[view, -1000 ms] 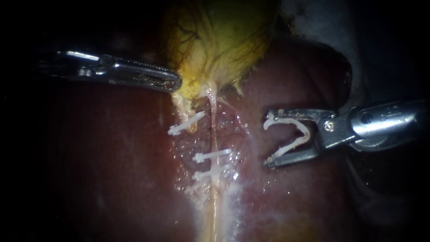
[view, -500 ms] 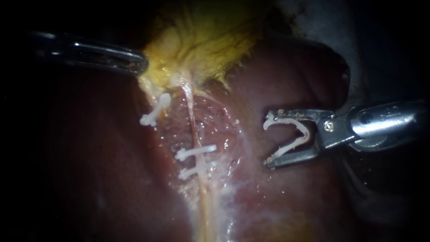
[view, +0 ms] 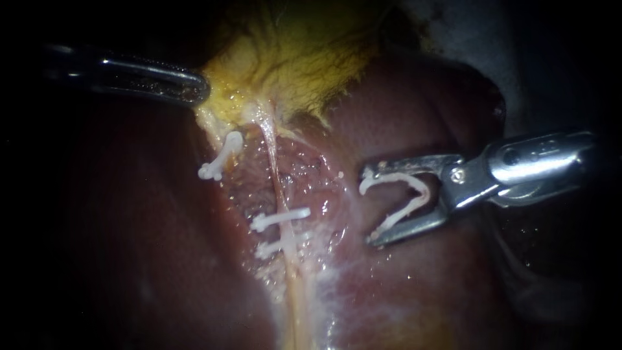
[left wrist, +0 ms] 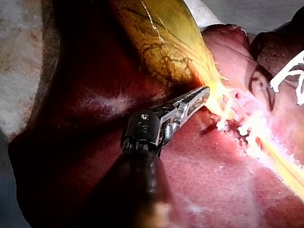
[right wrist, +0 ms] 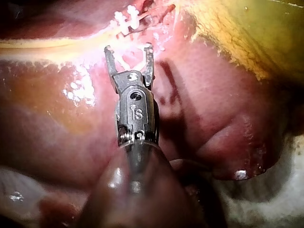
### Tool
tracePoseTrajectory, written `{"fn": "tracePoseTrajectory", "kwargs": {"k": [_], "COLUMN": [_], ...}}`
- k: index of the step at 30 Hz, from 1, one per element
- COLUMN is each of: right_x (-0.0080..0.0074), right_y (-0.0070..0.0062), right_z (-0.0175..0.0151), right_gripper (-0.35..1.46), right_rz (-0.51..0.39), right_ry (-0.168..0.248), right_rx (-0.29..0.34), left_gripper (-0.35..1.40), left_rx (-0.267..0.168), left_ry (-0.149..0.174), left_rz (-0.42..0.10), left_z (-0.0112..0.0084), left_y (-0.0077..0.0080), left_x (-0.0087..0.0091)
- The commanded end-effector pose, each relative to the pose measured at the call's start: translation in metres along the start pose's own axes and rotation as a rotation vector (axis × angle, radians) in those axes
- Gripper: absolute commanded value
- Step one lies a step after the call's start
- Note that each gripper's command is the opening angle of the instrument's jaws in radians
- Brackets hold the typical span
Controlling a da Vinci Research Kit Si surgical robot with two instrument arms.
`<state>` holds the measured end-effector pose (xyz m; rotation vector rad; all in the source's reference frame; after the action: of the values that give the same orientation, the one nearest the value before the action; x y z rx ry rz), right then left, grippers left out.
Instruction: Clipping third clip right tube
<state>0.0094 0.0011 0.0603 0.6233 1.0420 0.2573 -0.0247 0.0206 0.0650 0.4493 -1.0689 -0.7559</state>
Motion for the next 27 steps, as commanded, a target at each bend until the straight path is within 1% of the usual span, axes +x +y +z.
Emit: {"fn": "tracePoseTrajectory", "kwargs": {"k": [1,4,9,13,17,21,24,27], "right_x": [0.0,0.0001,0.0002,0.0003,0.0004,0.0002,-0.0004,-0.0014], "right_y": [0.0002,0.0008,0.002,0.0032,0.0045,0.0057,0.0066,0.0075], "right_z": [0.0002,0.0007,0.0014,0.002,0.0028,0.0037,0.0047,0.0059], "right_gripper": [0.54,0.54,0.54,0.54,0.54,0.54,0.54,0.54], "right_rz": [0.015,0.058,0.147,0.195,0.23,0.255,0.284,0.294], "right_ry": [0.007,0.049,0.139,0.188,0.216,0.228,0.243,0.241], "right_rx": [0.01,0.045,0.101,0.141,0.171,0.182,0.19,0.188], "left_gripper": [-0.35,-0.35,-0.35,-0.35,-0.35,-0.35,-0.35,-0.35], "left_rx": [0.0,-0.001,-0.004,-0.004,-0.004,-0.002,-0.001,0.001], "left_ry": [0.0,0.0,0.0,0.0,0.0,0.0,0.0,0.0], "left_rz": [0.0,0.0,0.001,0.001,0.001,0.001,0.002,0.003], "left_z": [0.0,0.0,0.0,0.0,0.0001,0.0001,0.0003,0.0004], "left_y": [0.0,0.0,0.0,0.0,0.0,0.0,-0.0001,-0.0001], "left_x": [0.0,0.0001,0.0001,0.0001,0.0002,0.0003,0.0004,0.0006]}}
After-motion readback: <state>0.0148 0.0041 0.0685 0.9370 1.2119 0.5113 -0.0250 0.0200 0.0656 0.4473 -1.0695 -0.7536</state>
